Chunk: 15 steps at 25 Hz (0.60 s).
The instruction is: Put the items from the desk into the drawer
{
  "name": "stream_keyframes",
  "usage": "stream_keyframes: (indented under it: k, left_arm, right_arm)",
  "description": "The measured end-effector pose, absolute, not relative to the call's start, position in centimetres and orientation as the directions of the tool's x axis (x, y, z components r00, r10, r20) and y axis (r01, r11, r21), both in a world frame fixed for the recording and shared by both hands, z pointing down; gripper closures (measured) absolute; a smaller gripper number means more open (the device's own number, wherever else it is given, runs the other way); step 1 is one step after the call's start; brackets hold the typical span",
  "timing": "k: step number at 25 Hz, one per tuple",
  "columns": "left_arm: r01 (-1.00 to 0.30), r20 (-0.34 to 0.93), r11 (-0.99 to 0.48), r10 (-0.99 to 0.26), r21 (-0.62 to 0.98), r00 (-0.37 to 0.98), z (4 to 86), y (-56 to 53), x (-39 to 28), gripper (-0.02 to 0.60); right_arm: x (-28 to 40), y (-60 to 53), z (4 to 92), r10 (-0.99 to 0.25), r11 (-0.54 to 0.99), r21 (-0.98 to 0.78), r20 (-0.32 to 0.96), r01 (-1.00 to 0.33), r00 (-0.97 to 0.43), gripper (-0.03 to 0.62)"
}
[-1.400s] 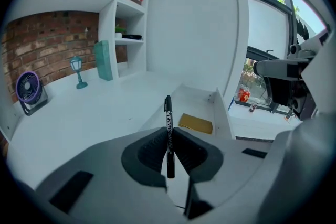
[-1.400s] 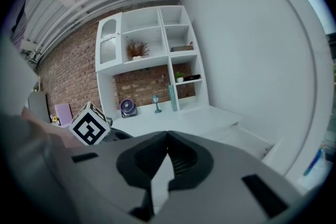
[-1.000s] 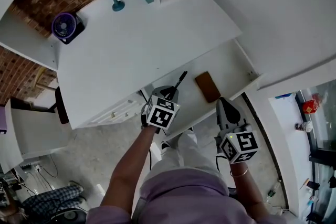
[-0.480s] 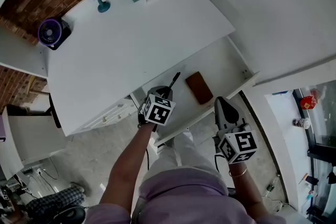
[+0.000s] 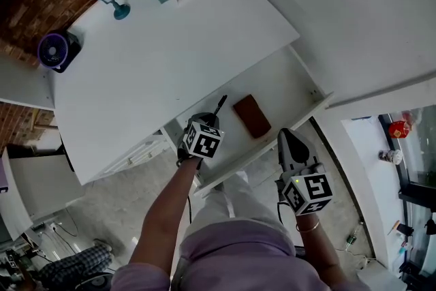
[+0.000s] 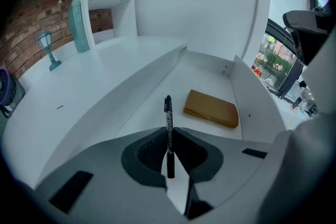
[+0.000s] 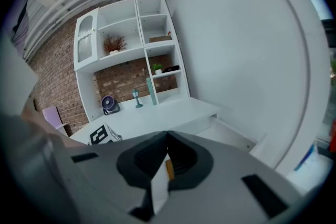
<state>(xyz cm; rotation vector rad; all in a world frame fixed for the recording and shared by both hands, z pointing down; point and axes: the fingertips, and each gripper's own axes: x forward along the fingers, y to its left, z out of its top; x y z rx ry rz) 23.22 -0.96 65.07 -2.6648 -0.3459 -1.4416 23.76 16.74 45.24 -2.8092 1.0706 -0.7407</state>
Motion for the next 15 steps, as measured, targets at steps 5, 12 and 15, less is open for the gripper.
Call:
stream_keyframes:
  k: [5,12,15]
  left_arm:
    - [0.242,0.853,-0.970,0.138,0.014,0.503,66.5,-1.0,24.0,0.545]
    - [0.246,0.879,-0.969,0.128,0.013,0.459,68.4,-1.1,24.4,0.545]
    - [0.246,0.887,-0.969,0.128,0.017,0.444,69.1,-1.2,24.4,0.545]
  right_arm:
    - [24.4,17.2,45.8,-0.630,-0.766,-0.209,0.431,-0.608,0.646,0.590]
    - [25.4,17.8,46.4,-0.621,-0.774,-0.210,0.442,-0.598,0.648,0.591]
    - [25.7,17.9,46.6,-0.618,-0.776,-0.213,0.444,-0.593,0.649,0.591]
